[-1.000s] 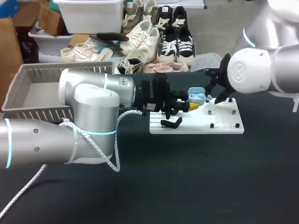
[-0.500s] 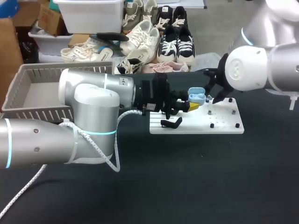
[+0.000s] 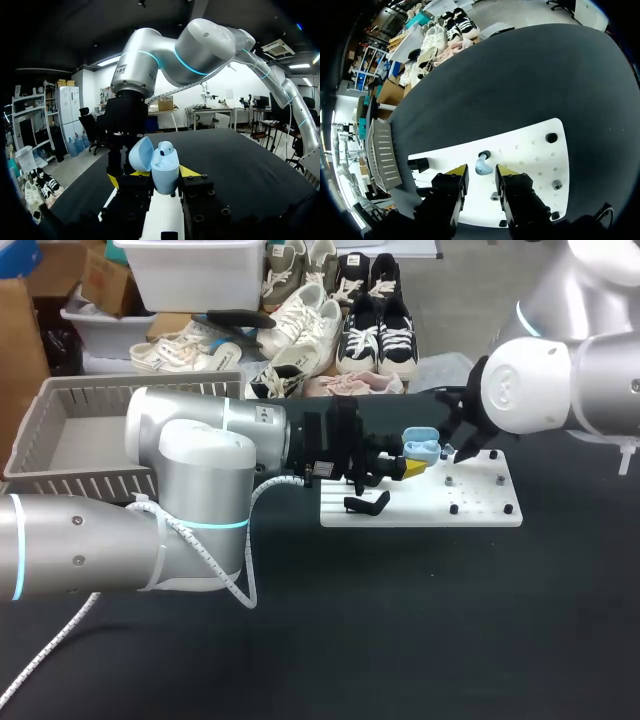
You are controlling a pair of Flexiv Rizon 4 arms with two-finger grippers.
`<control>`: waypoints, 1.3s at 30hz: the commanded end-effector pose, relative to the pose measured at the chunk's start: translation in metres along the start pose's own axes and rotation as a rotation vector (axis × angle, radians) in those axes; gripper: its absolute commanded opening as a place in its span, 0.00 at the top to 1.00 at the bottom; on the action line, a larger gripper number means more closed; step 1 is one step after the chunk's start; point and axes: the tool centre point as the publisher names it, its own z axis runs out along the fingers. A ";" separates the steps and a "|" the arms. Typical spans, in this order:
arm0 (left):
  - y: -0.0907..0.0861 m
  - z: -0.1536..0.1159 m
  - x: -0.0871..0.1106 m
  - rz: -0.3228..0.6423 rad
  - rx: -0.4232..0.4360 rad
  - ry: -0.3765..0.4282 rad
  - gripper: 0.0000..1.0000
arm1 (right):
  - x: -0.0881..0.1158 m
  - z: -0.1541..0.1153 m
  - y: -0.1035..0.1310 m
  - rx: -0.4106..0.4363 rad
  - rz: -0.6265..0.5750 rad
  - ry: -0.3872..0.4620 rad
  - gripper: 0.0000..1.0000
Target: Pick up each earbud case from the left stands, insert the matching earbuds, close the lid, and place the case in the box.
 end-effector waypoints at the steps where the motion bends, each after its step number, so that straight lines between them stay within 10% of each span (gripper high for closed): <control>1: 0.000 0.000 0.001 0.001 -0.002 -0.003 1.00 | -0.001 0.000 0.000 0.003 0.003 0.004 0.74; 19: 0.000 0.000 0.001 0.001 -0.002 -0.003 1.00 | -0.002 0.001 -0.002 0.010 0.016 0.011 1.00; 39: 0.000 0.000 0.001 0.001 -0.002 -0.003 1.00 | 0.020 -0.061 -0.011 0.009 0.029 -0.067 1.00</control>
